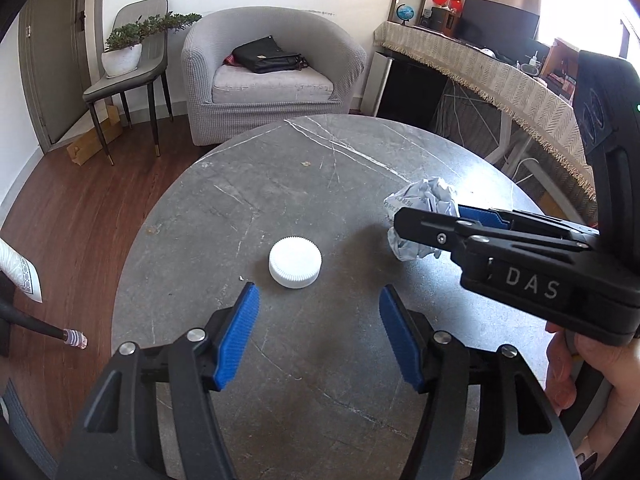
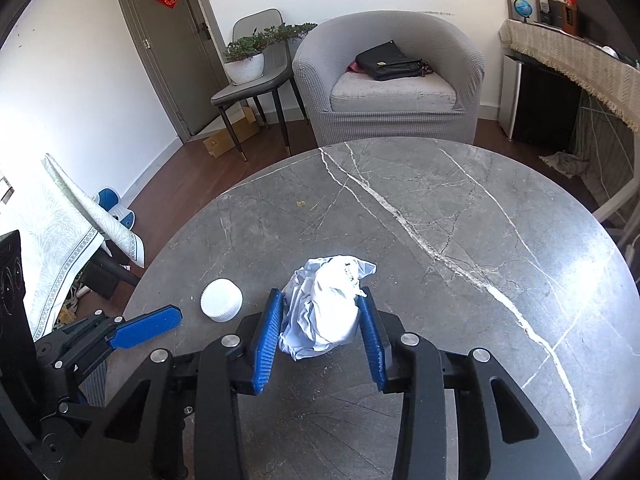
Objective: Collect trash
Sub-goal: 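Grasp the white cap with the left tool while the right tool grasps the paper ball, then carry the white cap and paper ball over the green bin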
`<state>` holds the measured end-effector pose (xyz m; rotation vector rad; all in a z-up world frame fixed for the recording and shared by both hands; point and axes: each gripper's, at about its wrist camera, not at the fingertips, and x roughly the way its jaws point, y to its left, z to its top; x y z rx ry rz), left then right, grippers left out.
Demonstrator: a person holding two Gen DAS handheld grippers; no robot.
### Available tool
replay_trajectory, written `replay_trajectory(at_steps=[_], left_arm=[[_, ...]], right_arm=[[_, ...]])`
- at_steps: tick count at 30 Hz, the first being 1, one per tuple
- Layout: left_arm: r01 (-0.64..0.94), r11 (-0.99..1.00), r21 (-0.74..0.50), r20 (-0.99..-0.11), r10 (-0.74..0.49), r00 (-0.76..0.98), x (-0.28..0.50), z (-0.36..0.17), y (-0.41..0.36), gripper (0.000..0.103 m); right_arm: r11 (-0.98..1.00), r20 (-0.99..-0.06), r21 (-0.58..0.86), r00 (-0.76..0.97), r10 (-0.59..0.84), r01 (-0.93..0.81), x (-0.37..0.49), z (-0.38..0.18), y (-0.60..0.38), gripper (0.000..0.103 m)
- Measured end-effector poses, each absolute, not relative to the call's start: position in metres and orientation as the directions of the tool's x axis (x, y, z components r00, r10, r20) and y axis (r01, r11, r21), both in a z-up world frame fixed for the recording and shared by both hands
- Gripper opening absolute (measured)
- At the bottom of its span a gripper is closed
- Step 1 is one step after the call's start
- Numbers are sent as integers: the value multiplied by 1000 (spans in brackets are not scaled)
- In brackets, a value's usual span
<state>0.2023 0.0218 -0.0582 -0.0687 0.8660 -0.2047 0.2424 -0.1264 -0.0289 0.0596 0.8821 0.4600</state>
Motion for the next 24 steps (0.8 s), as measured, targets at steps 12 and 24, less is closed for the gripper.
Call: replay_trajectory(at_steps=[12, 24], left_arm=[[116, 990, -78, -768, -134, 626, 226, -63, 19, 46], [121, 989, -90, -758, -147, 635, 218, -60, 27, 32]], right_arm=[[895, -714, 268, 551, 433, -357, 252, -23, -160, 38], [885, -718, 252, 538, 442, -391, 241, -20, -155, 38]])
